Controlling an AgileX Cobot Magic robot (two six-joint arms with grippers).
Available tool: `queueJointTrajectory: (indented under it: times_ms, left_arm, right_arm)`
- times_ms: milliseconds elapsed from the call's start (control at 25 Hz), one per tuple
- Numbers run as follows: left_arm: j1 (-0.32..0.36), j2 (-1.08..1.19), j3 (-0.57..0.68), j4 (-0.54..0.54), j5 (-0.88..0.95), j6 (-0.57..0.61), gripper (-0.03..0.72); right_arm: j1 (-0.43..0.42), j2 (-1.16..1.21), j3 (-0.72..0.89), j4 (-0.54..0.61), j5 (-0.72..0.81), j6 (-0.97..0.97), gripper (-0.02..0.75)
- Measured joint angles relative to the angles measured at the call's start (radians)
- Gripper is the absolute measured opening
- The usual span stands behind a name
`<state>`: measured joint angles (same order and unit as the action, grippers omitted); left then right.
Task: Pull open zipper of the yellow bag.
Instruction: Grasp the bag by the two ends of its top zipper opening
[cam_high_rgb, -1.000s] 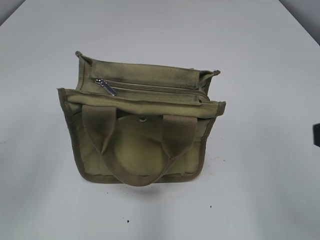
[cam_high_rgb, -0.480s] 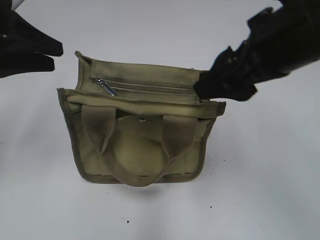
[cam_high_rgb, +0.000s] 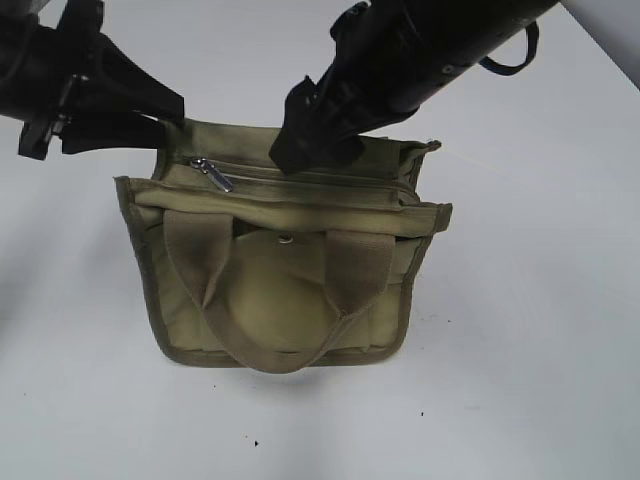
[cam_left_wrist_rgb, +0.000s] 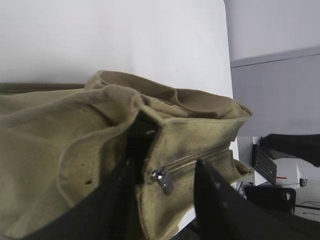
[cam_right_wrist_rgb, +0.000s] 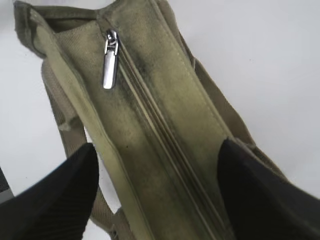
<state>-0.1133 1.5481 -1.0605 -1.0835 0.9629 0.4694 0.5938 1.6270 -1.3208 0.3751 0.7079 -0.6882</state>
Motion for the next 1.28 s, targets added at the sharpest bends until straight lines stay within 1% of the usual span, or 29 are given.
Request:
queueJointTrajectory:
  times_ms: [160, 360, 480, 560, 600, 760, 800, 1160, 1280]
  left_arm:
    - [-0.039, 0.043, -0.033, 0.001, -0.025, 0.0, 0.312]
    - [-0.052, 0.109, -0.054, 0.003, -0.036, 0.0, 0.312]
    - [-0.067, 0.121, -0.055, -0.014, -0.073, 0.0, 0.307]
    - [-0.078, 0.123, -0.055, -0.04, -0.095, 0.0, 0.279]
    - [-0.085, 0.123, -0.055, -0.056, -0.103, 0.002, 0.249]
    - [-0.095, 0.123, -0.055, -0.09, -0.117, 0.05, 0.069]
    - [-0.096, 0.123, -0.055, -0.097, -0.117, 0.061, 0.043]
    - [-0.096, 0.123, -0.055, -0.11, -0.118, 0.074, 0.032]
    - [-0.096, 0.125, -0.054, -0.115, -0.124, 0.074, 0.032]
  right_arm:
    - [0.007, 0.058, -0.049, -0.001, 0.0, -0.002, 0.565]
    - [0.007, 0.084, -0.086, -0.003, -0.005, -0.004, 0.547]
    - [0.014, 0.091, -0.092, -0.004, -0.011, -0.017, 0.545]
    - [0.03, 0.097, -0.095, -0.004, -0.028, -0.046, 0.538]
    - [0.039, 0.1, -0.096, -0.004, -0.037, -0.061, 0.532]
    - [0.079, 0.122, -0.097, -0.004, -0.1, -0.099, 0.508]
    - [0.084, 0.128, -0.097, -0.004, -0.112, -0.1, 0.506]
    - [0.088, 0.203, -0.097, -0.007, -0.18, -0.108, 0.488]
    - [0.088, 0.223, -0.099, -0.007, -0.202, -0.108, 0.453]
